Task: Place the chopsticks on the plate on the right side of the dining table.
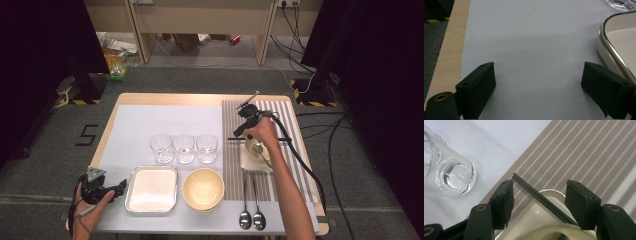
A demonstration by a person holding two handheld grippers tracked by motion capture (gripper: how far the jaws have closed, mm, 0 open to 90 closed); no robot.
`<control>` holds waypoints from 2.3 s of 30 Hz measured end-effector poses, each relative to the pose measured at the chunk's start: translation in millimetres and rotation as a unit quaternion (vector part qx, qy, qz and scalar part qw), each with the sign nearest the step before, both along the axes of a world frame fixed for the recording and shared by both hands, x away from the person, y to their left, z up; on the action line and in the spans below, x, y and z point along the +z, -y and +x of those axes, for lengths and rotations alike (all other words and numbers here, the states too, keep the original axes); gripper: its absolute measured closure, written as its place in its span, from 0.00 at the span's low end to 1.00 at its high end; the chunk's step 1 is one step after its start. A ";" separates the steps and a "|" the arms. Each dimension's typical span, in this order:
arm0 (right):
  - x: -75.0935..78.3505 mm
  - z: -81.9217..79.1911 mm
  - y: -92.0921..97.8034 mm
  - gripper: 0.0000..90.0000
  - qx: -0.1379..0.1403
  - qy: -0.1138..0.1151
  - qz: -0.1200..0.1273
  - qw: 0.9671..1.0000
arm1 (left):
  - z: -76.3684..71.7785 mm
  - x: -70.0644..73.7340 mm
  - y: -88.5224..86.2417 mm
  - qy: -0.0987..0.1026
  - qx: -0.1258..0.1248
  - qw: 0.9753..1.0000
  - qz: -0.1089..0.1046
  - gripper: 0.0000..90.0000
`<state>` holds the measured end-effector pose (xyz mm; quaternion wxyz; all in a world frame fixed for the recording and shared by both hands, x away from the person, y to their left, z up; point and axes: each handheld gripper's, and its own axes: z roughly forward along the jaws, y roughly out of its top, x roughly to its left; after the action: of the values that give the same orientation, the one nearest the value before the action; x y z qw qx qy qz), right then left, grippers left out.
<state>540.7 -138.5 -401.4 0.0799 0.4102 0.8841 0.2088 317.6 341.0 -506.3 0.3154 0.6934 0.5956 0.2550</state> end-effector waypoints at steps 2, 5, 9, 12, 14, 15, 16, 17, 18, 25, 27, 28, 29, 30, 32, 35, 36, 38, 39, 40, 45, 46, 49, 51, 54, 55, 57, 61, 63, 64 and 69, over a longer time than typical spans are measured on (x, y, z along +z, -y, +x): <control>9.5 -2.1 8.4 0.45 -0.011 0.006 0.006 1.000 | 0.0 0.0 0.0 0.000 0.000 1.000 0.000 0.12; 19.7 -5.0 21.1 0.45 -0.023 0.015 0.009 1.000 | 0.0 0.0 0.0 0.000 0.000 1.000 0.000 0.12; 30.0 -7.3 40.9 0.45 -0.043 0.028 0.012 0.999 | 0.0 0.1 0.0 -0.001 0.000 1.000 0.000 0.12; 34.9 -8.8 52.4 0.45 -0.055 0.032 0.013 0.998 | 0.0 0.0 0.1 0.000 0.000 1.000 0.000 0.12; 38.7 -10.1 61.1 0.45 -0.066 0.033 0.011 0.997 | 0.0 0.0 0.0 0.000 0.000 1.000 0.000 0.12; 40.9 -10.8 66.6 0.44 -0.074 0.035 0.010 0.997 | 0.0 0.0 0.0 0.000 0.000 1.000 0.000 0.12; 42.1 -11.1 69.8 0.44 -0.077 0.036 0.011 0.996 | 0.0 0.1 0.0 -0.001 0.000 1.000 0.000 0.12; 43.6 -11.5 74.3 0.44 -0.082 0.039 0.010 0.996 | 0.0 0.1 0.0 -0.001 0.000 1.000 0.000 0.12; 44.8 -12.2 78.8 0.45 -0.090 0.041 0.013 0.995 | 0.0 0.2 -0.1 -0.002 -0.001 1.000 0.000 0.12; 36.3 -13.6 117.8 0.44 -0.154 0.034 0.027 0.987 | 0.1 -0.1 0.1 0.000 0.000 1.000 0.000 0.12; 31.3 -14.0 128.4 0.44 -0.174 0.030 0.029 0.984 | 0.0 0.1 0.0 -0.001 0.000 1.000 0.000 0.12; 28.0 -14.0 134.6 0.44 -0.187 0.028 0.029 0.982 | 0.0 0.1 0.0 -0.001 0.000 1.000 0.000 0.12; 26.0 -14.1 138.5 0.44 -0.192 0.026 0.031 0.981 | 0.0 0.1 0.0 -0.001 0.000 1.000 0.000 0.12; 23.4 -14.2 143.1 0.44 -0.201 0.024 0.032 0.979 | 0.0 0.2 -0.1 -0.002 -0.001 1.000 0.000 0.12; 18.0 -14.7 149.7 0.44 -0.212 0.020 0.034 0.977 | 0.0 0.1 0.0 -0.001 0.000 1.000 0.000 0.12; 7.9 -15.3 158.4 0.44 -0.225 0.012 0.032 0.974 | -0.1 0.2 -0.1 -0.002 -0.001 1.000 0.000 0.12; 5.0 -15.4 160.6 0.44 -0.227 0.011 0.032 0.973 | -0.1 0.2 -0.1 -0.002 -0.001 1.000 0.000 0.12; -0.3 -15.7 163.0 0.44 -0.232 0.007 0.030 0.972 | 0.0 0.1 -0.1 -0.001 0.000 1.000 0.001 0.12; -2.9 -15.7 164.2 0.44 -0.233 0.006 0.030 0.972 | -0.1 0.2 -0.1 -0.002 -0.001 1.000 0.000 0.12; -5.2 -15.7 164.5 0.44 -0.234 0.001 0.031 0.972 | -0.1 0.2 -0.1 -0.002 -0.001 1.000 0.000 0.12; -14.3 -15.3 167.0 0.44 -0.241 -0.002 0.030 0.970 | 0.0 0.1 -0.1 -0.001 0.000 1.000 0.000 0.12; -16.1 -15.2 167.5 0.44 -0.243 -0.004 0.029 0.970 | 0.0 0.0 0.0 0.000 0.000 1.000 0.000 0.12; -21.9 -14.3 169.6 0.43 -0.247 -0.006 0.030 0.968 | 0.0 -0.1 0.1 0.000 0.001 1.000 0.001 0.12; -26.5 -13.8 169.6 0.44 -0.247 -0.010 0.032 0.968 | -0.1 0.2 -0.1 -0.001 0.000 1.000 0.001 0.12; -30.4 -12.9 168.3 0.44 -0.245 -0.015 0.033 0.969 | 0.0 0.2 -0.1 -0.001 0.000 1.000 0.000 0.12; -31.5 -12.2 168.0 0.43 -0.246 -0.015 0.031 0.969 | 0.0 0.1 0.0 -0.001 0.000 1.000 0.000 0.12; -33.5 -11.5 167.2 0.43 -0.246 -0.017 0.031 0.969 | -0.1 0.2 0.0 -0.002 -0.001 1.000 0.000 0.12; -38.1 -10.3 165.0 0.43 -0.248 -0.021 0.034 0.968 | -0.1 0.2 0.0 -0.001 0.000 1.000 0.001 0.12; -39.7 -9.9 164.3 0.43 -0.247 -0.023 0.033 0.968 | -0.1 0.1 0.0 -0.001 0.000 1.000 0.000 0.12; -40.1 -9.7 163.7 0.43 -0.246 -0.024 0.034 0.968 | 0.0 -0.1 0.1 0.001 0.001 1.000 0.000 0.12; -39.7 -9.3 161.0 0.44 -0.247 -0.026 0.039 0.968 | 0.0 0.1 0.0 0.000 0.000 1.000 0.000 0.12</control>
<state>531.4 -299.5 -441.2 0.0898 0.6238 0.7484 0.2065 317.6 341.0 -506.2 0.3149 0.6936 0.5956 0.2549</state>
